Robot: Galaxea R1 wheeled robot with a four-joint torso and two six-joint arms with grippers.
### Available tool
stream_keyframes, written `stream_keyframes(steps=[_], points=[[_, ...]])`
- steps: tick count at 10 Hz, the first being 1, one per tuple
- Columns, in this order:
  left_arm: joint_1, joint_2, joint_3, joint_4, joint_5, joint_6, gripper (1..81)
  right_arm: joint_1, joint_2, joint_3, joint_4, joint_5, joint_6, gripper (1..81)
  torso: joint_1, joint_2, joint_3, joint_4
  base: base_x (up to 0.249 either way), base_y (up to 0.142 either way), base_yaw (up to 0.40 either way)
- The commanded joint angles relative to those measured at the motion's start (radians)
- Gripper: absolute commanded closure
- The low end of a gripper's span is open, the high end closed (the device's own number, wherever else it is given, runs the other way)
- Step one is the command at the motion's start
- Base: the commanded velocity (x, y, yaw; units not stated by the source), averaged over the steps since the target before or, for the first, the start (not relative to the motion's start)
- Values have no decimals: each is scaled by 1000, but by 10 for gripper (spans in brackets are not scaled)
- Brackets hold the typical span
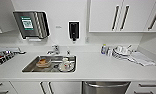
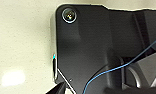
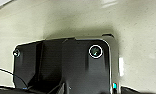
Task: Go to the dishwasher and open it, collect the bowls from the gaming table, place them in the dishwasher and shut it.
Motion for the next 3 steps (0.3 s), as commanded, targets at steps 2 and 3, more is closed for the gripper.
stream_keyframes(steps=[2,3], points=[[-64,1,-34,-2,28,1,10,24,7,15,38,-80,-21,10,0,0,0,0,0,0,0],[-65,7,-38,-2,28,1,10,19,19,16,50,-69,-19,10,0,0,0,0,0,0,0]])
